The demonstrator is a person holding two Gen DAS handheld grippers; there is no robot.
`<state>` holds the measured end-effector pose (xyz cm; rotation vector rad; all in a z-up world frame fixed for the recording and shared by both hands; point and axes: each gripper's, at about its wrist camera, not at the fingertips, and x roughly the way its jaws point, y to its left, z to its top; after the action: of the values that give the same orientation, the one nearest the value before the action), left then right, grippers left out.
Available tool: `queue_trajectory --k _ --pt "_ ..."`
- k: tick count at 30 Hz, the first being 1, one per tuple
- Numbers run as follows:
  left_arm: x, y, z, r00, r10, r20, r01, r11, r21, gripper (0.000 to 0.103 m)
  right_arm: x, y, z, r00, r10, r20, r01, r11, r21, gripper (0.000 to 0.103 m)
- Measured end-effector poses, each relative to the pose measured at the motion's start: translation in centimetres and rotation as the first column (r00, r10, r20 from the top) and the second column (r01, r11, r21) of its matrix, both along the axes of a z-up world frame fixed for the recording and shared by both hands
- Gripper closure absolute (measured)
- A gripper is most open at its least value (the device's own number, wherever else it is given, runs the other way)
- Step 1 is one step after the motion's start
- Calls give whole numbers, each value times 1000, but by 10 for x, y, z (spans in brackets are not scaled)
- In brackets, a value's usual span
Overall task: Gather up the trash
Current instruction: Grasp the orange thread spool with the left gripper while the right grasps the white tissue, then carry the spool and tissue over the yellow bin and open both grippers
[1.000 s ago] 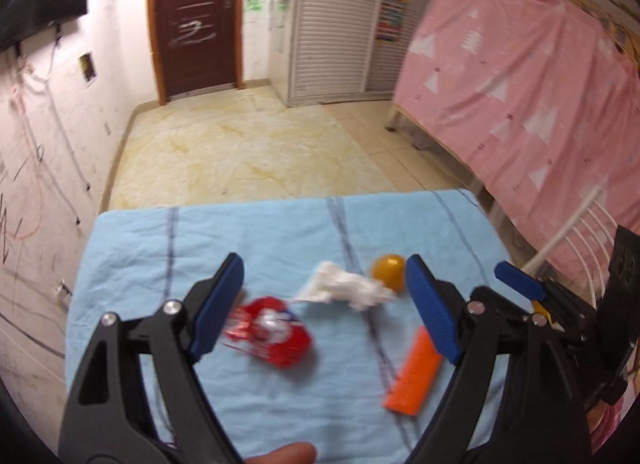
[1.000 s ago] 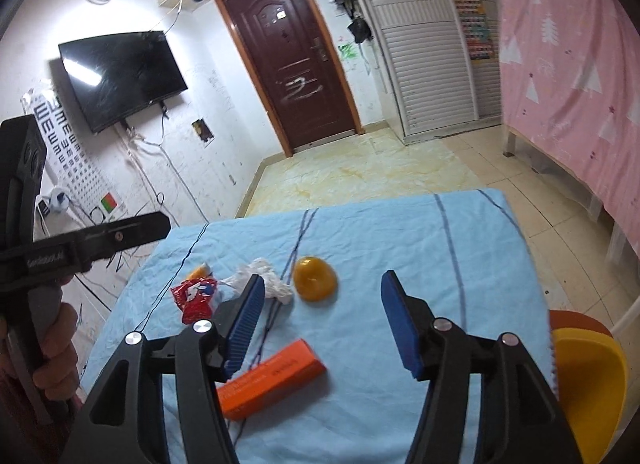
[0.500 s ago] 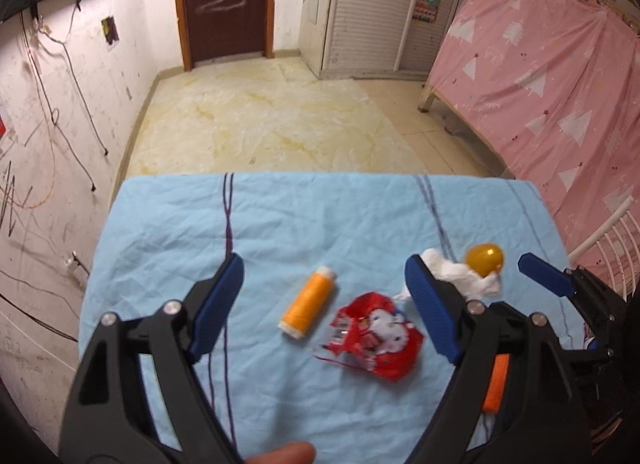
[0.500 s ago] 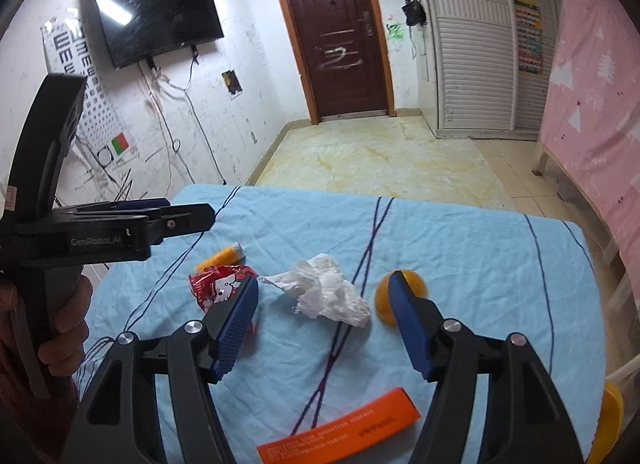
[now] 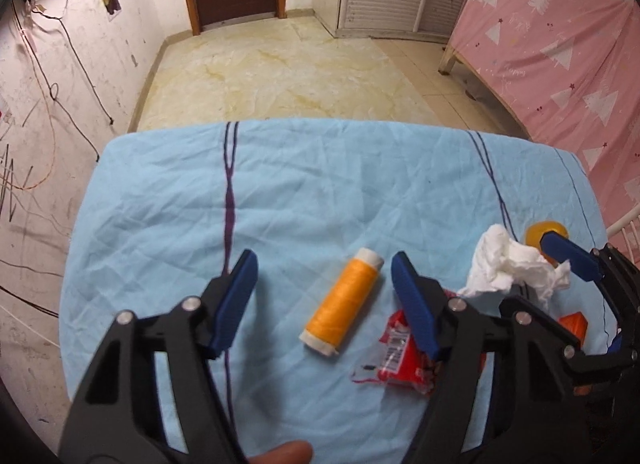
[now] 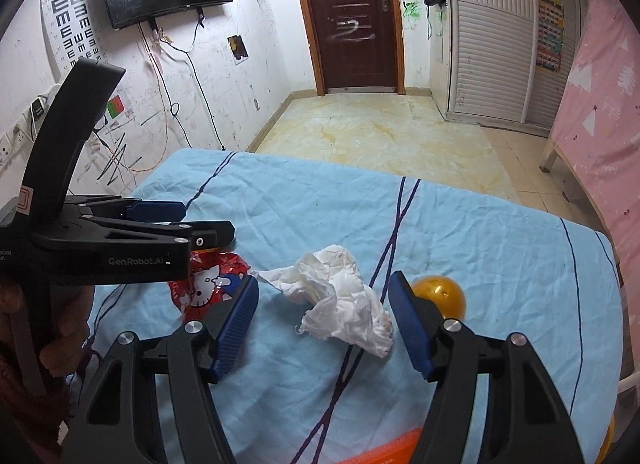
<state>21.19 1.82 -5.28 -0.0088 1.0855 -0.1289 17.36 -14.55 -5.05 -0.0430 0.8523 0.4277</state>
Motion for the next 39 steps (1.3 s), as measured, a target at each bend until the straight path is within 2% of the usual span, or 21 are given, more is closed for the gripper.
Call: queue_trajectory --k 1,12,16,17,18,19,20,21,23,29,39 --pt "1 0 -2 1000 0 -5 0 1000 4 41 2 2 -2 1000 1 -7 -1 1000 -9 42" --pt "-1 -6 -3 1000 -3 23 2 998 59 52 12 11 -14 999 14 -39 -15 999 -32 42" --pt "-10 -10 -3 999 -27 33 24 997 73 74 14 9 -17 999 4 -50 -6 999 -40 42" --pt "-13 -12 -3 999 -34 36 31 996 80 82 14 8 -18 999 4 -54 -6 999 -39 45" --pt "-15 -13 -2 999 -35 37 32 996 83 85 14 7 -18 999 3 -53 -5 999 -45 56" --pt "-17 -13 -2 999 -33 37 29 996 83 88 14 8 -18 999 1 -45 -4 998 -61 61" --pt "-19 -13 -2 999 -25 38 22 997 79 88 13 8 -18 999 -8 -35 6 997 -75 70" --pt "-20 -12 -3 999 -17 37 15 997 71 88 13 7 -18 999 -13 -30 11 997 -73 74" --pt "-21 -3 -3 1000 3 28 -4 999 46 88 11 3 -16 999 -25 -20 23 998 -58 76" --pt "-25 14 9 998 51 44 -52 998 21 88 3 -4 -7 1000 -31 1 31 999 -13 76" --pt "-43 15 24 994 63 88 -65 998 21 88 -11 -6 8 999 -35 32 34 999 33 76"
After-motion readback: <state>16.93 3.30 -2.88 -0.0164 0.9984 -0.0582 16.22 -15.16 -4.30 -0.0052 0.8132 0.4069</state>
